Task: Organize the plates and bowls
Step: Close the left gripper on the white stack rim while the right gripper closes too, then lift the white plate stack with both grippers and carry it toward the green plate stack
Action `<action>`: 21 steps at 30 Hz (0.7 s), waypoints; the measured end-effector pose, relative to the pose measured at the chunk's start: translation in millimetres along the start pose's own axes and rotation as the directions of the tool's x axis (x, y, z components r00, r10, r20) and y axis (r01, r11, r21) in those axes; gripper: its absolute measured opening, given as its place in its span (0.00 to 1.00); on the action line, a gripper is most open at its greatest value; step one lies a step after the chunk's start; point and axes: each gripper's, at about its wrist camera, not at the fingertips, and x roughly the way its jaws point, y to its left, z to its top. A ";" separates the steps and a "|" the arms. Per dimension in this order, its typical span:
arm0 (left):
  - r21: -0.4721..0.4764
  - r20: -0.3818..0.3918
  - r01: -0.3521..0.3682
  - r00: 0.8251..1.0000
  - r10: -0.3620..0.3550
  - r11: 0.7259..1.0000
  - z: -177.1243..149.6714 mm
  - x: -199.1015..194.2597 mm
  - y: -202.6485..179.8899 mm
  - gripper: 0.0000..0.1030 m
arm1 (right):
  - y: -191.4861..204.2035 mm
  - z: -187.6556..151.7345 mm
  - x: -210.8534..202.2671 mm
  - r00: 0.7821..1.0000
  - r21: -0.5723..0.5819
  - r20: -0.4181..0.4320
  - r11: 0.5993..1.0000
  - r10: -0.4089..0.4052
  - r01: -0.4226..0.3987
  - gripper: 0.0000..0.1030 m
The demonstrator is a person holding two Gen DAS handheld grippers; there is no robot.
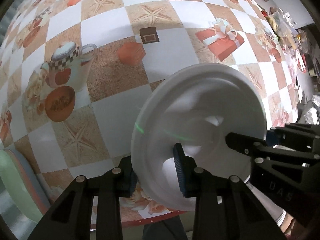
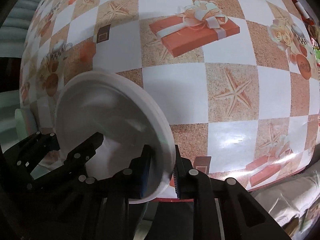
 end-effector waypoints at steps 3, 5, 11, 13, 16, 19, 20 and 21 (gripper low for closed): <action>-0.011 0.000 0.006 1.000 -0.006 1.000 -0.7 0.9 6.4 0.35 | 8.6 4.9 0.6 1.000 -0.004 -0.011 1.000 -0.013 0.013 0.21; -0.021 0.001 0.006 1.000 -0.006 1.000 -5.6 1.6 14.1 0.35 | 16.5 6.8 1.3 1.000 -0.016 -0.014 1.000 -0.019 0.019 0.21; -0.075 0.010 0.009 1.000 -0.008 0.997 -16.8 3.9 56.7 0.35 | 45.3 21.1 6.9 0.999 -0.082 -0.019 0.996 -0.034 0.032 0.21; -0.097 0.015 0.011 1.000 -0.009 0.995 -21.5 7.2 76.1 0.35 | 58.3 27.7 6.7 0.999 -0.103 -0.018 0.994 -0.039 0.037 0.21; -0.118 0.023 0.013 1.000 -0.011 0.993 -25.8 4.6 89.3 0.35 | 78.5 35.0 7.8 0.999 -0.122 -0.018 0.991 -0.048 0.046 0.21; -0.139 0.031 0.025 0.999 -0.020 0.990 -33.2 2.6 104.8 0.35 | 90.4 40.6 9.0 0.998 -0.137 -0.019 0.989 -0.052 0.049 0.21; -0.145 0.035 0.032 0.999 -0.027 0.989 -34.9 2.0 109.2 0.35 | 93.5 41.9 9.3 0.998 -0.138 -0.015 0.989 -0.058 0.056 0.21; -0.150 0.038 0.035 0.999 -0.030 0.988 -36.9 1.6 114.9 0.35 | 96.8 42.3 11.2 0.998 -0.136 -0.013 0.988 -0.068 0.065 0.22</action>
